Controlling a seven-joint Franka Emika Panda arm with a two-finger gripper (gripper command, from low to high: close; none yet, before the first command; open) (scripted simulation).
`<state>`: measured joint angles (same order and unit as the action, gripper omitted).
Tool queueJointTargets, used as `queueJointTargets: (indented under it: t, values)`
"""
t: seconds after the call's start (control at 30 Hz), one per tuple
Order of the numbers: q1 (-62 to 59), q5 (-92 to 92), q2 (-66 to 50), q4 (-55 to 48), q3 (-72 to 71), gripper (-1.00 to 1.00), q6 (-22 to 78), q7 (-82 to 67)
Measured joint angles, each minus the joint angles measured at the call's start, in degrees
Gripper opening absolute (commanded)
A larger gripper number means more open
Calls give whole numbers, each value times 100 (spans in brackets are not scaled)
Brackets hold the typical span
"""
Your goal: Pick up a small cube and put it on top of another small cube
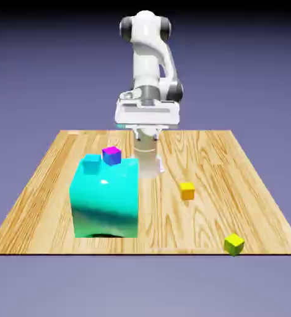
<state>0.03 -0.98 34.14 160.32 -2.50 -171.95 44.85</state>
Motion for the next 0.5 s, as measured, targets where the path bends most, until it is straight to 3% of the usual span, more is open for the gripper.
queueJointTargets:
  t: [0.5]
  values:
    - [-820, -1220, 1846, -853, -3115, 0, 2554, 2978]
